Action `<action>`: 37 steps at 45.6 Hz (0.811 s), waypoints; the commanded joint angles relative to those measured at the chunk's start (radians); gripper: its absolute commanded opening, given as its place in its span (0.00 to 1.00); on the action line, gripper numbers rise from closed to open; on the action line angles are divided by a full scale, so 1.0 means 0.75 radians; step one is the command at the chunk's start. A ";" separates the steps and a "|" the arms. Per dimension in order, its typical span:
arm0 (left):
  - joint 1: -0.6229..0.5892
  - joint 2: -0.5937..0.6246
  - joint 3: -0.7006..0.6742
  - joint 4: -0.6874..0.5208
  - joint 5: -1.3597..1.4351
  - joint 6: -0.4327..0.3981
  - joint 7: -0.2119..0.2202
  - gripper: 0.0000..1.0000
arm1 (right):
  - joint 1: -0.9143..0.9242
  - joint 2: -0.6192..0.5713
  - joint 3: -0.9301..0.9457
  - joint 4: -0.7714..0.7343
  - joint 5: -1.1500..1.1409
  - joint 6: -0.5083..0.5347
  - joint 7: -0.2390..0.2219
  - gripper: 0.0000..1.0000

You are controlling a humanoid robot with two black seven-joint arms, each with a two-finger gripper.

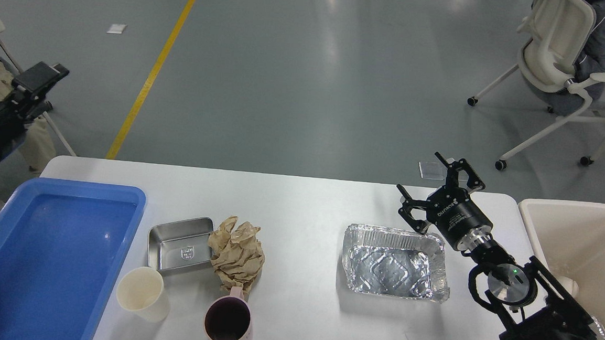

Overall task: Tidy desktop
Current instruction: 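Lift the left gripper off the mug and retract it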

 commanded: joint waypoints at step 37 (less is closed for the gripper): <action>0.817 0.405 -0.947 -0.125 -0.063 -0.728 0.001 0.97 | -0.004 0.007 -0.008 -0.009 -0.008 -0.025 0.000 1.00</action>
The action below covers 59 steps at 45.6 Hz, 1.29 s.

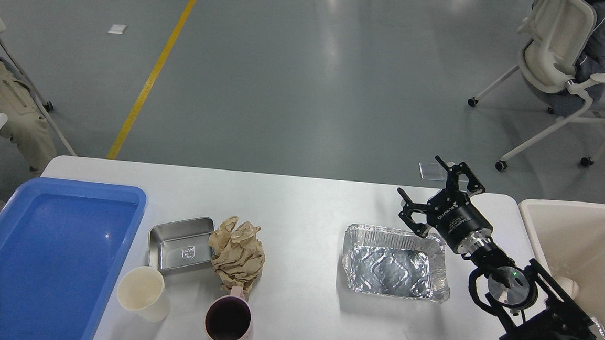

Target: Tidy desktop

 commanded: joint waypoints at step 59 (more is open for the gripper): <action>-1.405 -0.252 1.426 0.151 0.699 -0.188 -0.415 0.97 | 0.009 0.007 0.004 0.048 -0.010 -0.067 0.000 1.00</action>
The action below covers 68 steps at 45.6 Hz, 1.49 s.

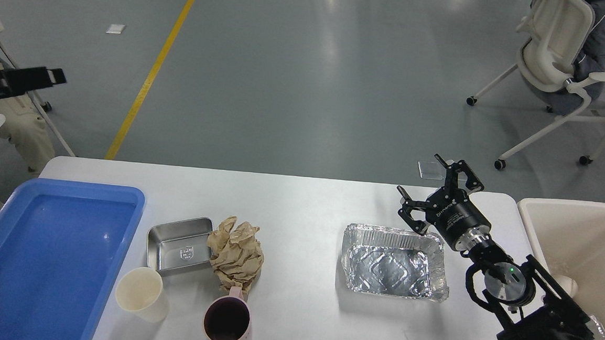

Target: Tidy desktop

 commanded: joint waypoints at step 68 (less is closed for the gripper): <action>-0.599 -0.677 1.547 -0.391 0.371 -0.202 -0.070 0.96 | 0.017 0.002 -0.002 0.055 -0.014 -0.035 0.000 1.00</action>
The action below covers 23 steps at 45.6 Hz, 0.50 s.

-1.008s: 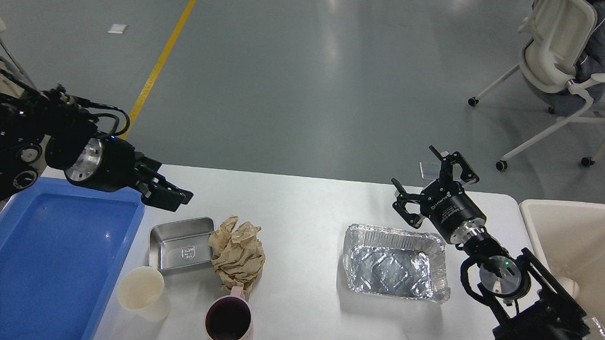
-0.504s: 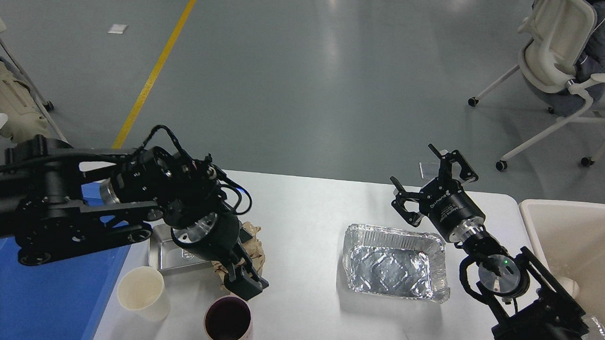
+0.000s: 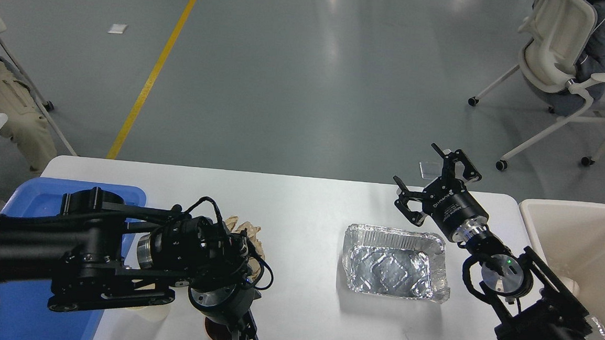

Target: Tidy desktop

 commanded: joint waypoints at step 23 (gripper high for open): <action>0.060 0.080 0.078 -0.034 0.021 0.010 0.000 0.96 | -0.003 -0.005 0.002 -0.002 0.000 0.000 0.000 1.00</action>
